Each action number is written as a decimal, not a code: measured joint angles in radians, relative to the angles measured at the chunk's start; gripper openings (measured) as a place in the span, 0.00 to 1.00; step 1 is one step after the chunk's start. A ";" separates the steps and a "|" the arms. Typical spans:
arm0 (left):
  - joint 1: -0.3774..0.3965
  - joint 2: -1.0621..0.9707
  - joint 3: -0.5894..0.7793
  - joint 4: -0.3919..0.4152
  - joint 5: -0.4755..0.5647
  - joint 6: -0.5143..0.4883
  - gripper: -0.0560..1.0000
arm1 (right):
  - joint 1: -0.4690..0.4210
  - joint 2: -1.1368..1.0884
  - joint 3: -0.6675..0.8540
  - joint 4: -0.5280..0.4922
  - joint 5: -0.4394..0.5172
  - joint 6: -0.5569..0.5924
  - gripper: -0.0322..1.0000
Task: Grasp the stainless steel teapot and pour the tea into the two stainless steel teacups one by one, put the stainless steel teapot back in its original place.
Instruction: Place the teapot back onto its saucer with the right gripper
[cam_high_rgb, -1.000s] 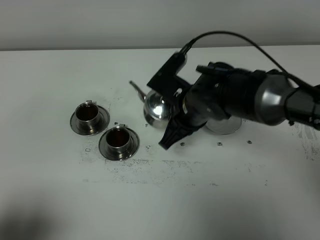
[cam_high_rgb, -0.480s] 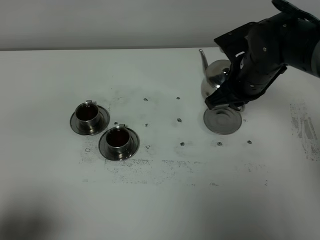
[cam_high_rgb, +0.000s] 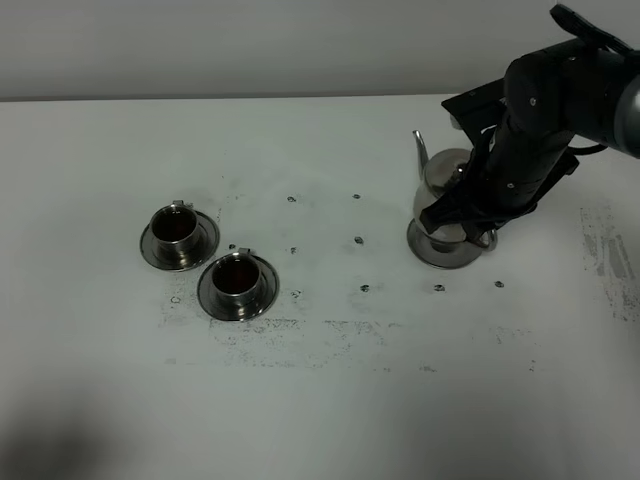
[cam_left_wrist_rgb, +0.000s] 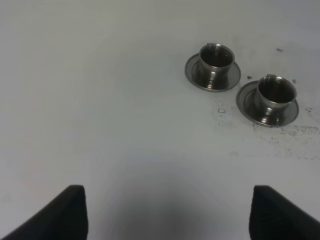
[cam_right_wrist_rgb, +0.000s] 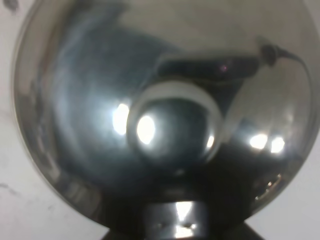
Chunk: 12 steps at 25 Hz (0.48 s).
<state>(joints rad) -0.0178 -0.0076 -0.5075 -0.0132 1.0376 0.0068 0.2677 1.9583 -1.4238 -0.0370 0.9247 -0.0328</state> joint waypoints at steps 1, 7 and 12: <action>0.000 0.000 0.000 0.000 0.000 0.000 0.66 | 0.000 0.009 0.000 0.002 -0.001 -0.001 0.20; 0.000 0.000 0.000 0.000 0.000 0.000 0.66 | 0.000 0.061 -0.001 0.017 -0.011 -0.001 0.20; 0.000 0.000 0.000 0.000 0.000 0.000 0.66 | 0.000 0.074 -0.001 0.018 -0.029 -0.001 0.20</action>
<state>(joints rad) -0.0178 -0.0076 -0.5075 -0.0132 1.0376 0.0068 0.2677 2.0321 -1.4248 -0.0192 0.8958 -0.0339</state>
